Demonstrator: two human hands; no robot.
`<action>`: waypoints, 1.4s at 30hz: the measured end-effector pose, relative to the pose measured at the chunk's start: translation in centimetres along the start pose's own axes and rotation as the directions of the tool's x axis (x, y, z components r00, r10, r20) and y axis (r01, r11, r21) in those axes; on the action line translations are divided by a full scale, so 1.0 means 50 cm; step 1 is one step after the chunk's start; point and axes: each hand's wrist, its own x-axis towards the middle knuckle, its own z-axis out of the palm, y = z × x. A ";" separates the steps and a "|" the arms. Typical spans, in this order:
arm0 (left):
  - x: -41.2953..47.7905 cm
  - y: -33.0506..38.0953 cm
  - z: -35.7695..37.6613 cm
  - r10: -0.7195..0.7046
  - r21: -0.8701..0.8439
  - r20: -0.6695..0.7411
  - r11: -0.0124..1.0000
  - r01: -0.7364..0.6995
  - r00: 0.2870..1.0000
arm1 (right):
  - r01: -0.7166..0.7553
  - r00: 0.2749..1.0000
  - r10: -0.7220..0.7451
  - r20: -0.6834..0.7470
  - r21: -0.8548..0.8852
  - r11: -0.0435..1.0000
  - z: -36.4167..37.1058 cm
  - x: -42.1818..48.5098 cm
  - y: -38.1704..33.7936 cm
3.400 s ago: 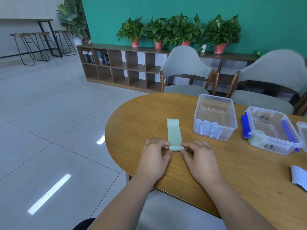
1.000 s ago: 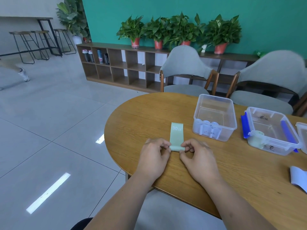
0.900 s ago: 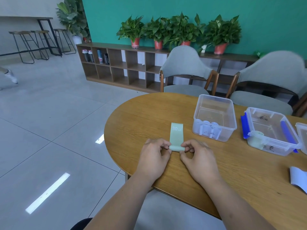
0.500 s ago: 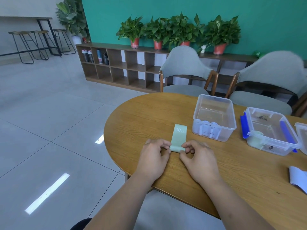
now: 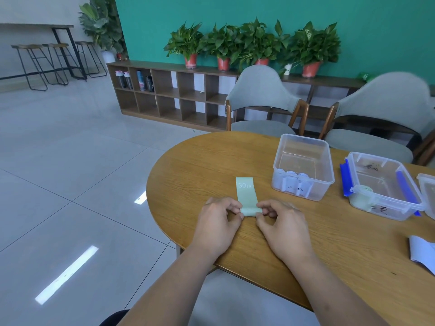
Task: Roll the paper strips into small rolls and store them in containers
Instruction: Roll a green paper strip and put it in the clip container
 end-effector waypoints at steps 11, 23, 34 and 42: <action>-0.003 0.007 -0.002 -0.021 -0.004 0.008 1.000 0.021 1.000 | 0.018 1.000 -0.018 0.006 -0.053 0.998 0.009 0.003 0.005; 0.001 0.002 0.001 -0.013 0.022 -0.003 1.000 0.013 1.000 | 0.013 1.000 -0.013 0.023 -0.013 1.000 0.008 0.004 0.005; 0.003 -0.001 0.003 -0.020 -0.004 0.004 1.000 0.020 1.000 | 0.006 1.000 -0.007 0.029 0.040 0.999 0.003 0.003 0.002; 0.001 -0.001 0.003 0.039 0.061 0.000 0.997 -0.039 0.999 | 0.024 1.000 -0.024 0.017 -0.025 0.999 0.009 0.006 0.007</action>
